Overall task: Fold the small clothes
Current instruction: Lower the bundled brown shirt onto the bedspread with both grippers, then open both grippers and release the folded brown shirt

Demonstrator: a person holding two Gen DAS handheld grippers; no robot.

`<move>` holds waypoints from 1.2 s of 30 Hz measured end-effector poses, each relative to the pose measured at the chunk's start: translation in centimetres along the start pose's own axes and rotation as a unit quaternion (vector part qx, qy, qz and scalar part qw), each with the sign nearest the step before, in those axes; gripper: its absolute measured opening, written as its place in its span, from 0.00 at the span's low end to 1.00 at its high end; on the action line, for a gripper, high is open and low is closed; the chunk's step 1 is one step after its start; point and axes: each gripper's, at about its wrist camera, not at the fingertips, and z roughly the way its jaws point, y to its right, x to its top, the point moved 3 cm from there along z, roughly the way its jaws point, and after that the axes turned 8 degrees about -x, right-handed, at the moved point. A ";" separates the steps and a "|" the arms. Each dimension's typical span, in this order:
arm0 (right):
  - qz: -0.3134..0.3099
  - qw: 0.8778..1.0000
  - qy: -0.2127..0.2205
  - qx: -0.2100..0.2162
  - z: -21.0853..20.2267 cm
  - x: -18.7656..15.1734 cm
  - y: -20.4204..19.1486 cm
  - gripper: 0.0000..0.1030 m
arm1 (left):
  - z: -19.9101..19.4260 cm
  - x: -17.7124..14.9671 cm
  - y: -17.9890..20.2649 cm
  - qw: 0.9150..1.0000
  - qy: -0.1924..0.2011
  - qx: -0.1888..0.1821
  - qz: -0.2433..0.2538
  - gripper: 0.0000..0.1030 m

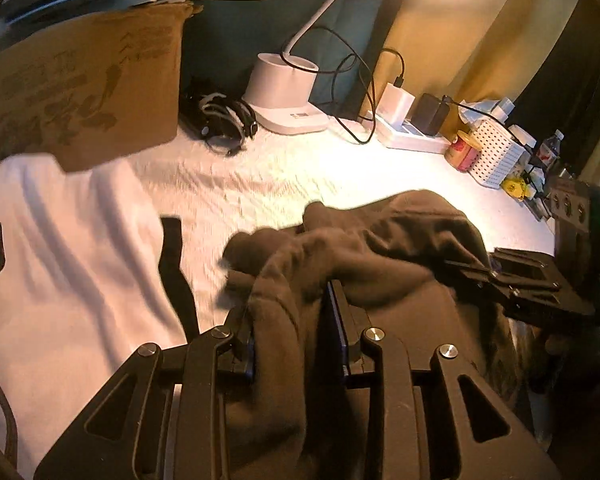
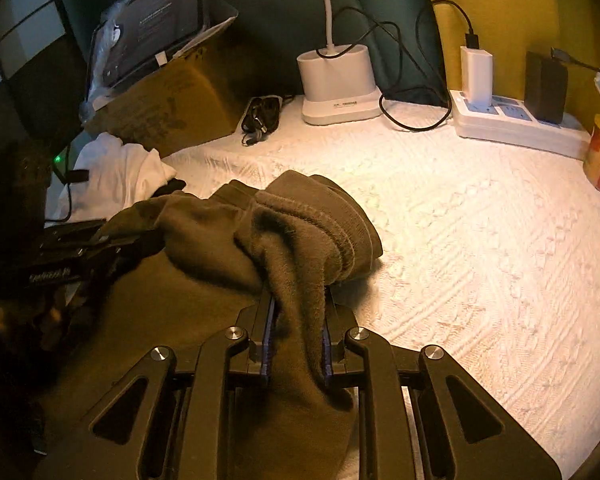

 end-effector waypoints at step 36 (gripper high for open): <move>0.093 0.988 0.040 -0.113 -1.9 2.1 5.5 0.37 | -0.4 1.1 -1.5 0.997 -0.023 0.068 0.022 0.32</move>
